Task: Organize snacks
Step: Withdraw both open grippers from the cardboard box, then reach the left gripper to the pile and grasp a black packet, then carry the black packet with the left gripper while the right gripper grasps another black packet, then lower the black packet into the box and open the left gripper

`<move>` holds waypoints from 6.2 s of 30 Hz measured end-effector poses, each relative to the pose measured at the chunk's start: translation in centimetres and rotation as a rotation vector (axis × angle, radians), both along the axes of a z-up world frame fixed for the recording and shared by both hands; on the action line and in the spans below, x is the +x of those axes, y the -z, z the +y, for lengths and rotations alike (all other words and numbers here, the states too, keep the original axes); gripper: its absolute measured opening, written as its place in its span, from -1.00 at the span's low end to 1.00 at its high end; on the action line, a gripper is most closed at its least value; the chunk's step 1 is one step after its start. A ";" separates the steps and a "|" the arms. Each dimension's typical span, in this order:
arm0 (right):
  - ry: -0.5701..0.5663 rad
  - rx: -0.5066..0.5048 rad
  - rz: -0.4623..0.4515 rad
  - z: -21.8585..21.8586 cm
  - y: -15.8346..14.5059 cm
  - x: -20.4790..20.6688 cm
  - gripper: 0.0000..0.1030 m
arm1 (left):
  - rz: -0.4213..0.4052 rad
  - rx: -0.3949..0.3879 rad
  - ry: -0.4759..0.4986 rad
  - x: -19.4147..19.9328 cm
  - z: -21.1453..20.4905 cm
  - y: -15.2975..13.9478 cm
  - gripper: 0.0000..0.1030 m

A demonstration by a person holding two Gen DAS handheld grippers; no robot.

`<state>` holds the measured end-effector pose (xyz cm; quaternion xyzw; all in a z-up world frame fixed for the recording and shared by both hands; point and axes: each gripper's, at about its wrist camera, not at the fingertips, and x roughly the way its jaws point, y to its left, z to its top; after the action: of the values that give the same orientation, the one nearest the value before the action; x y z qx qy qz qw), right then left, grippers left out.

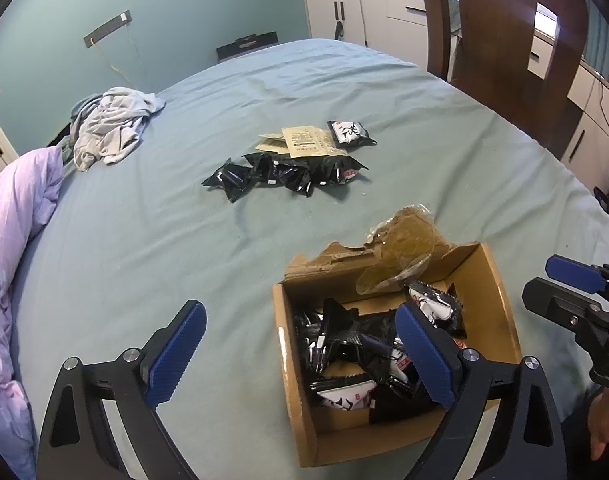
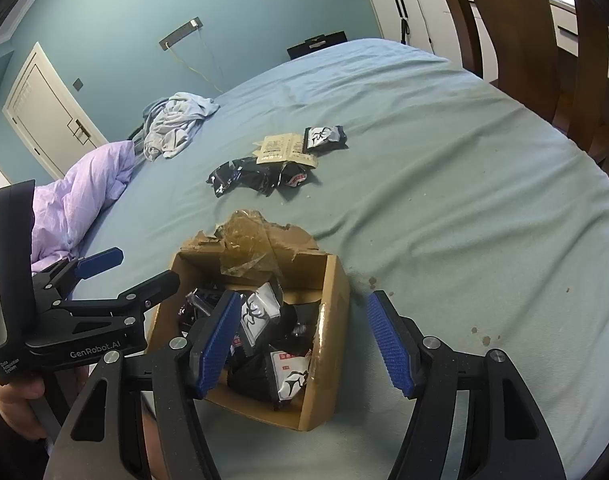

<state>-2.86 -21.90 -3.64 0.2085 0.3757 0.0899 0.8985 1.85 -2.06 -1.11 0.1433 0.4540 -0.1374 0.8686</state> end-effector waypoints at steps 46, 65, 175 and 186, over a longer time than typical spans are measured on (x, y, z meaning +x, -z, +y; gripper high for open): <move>-0.090 -0.182 -0.039 3.8 -1.1 -0.3 0.26 | 0.010 -0.078 -0.074 3.4 1.0 -1.1 0.95; -0.036 0.070 0.099 -0.5 1.3 2.0 0.26 | 0.189 -0.181 -0.339 20.1 5.3 7.5 0.82; -0.034 -0.077 0.046 -1.2 -0.7 -1.4 -0.33 | 0.280 -0.077 0.078 -2.0 0.3 2.9 -0.41; -0.019 -0.067 -0.008 -0.5 0.0 -0.9 -0.33 | 0.279 -0.055 0.126 -2.1 -1.9 3.4 -0.19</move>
<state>-3.80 -22.38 -3.67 0.1745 0.3769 0.0866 0.9055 -0.22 -4.01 -4.51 0.1271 0.5564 -0.2229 0.7903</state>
